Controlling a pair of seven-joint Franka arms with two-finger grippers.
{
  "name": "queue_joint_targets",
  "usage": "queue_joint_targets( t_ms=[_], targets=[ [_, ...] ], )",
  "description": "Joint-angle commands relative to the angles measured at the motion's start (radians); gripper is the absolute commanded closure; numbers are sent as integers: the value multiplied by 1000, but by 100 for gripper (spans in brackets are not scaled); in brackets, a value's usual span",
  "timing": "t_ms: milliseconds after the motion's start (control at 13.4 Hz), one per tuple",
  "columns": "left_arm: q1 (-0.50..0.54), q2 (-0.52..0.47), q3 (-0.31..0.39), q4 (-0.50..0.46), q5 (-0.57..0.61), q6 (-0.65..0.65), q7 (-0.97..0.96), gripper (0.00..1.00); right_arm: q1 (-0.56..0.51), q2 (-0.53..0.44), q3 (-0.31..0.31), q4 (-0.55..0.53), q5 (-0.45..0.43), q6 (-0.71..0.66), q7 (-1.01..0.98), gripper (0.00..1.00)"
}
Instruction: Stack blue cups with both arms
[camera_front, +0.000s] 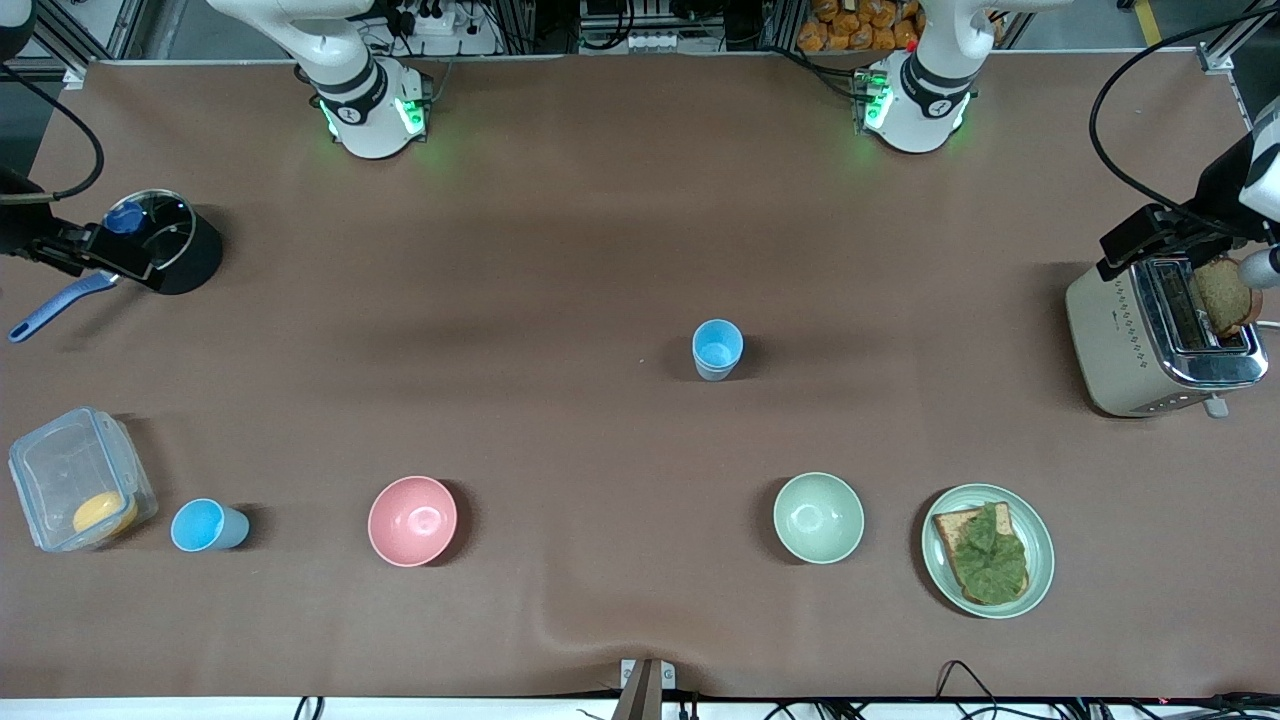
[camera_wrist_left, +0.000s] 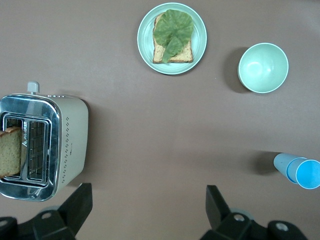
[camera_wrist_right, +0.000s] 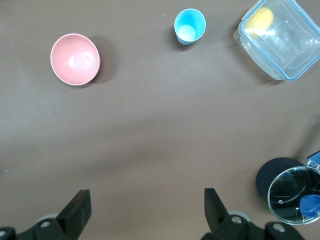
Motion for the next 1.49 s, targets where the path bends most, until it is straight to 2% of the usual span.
queue_joint_targets(
  t_ms=[0,1417],
  targets=[
    [6,7,0,27,-8,-24,-6,0,-9,-12,11,-8,-15,-4,18,0],
    [19,7,3,23,-28,-24,-9,0,-11,-12,11,-8,-15,-4,18,0]
  ],
)
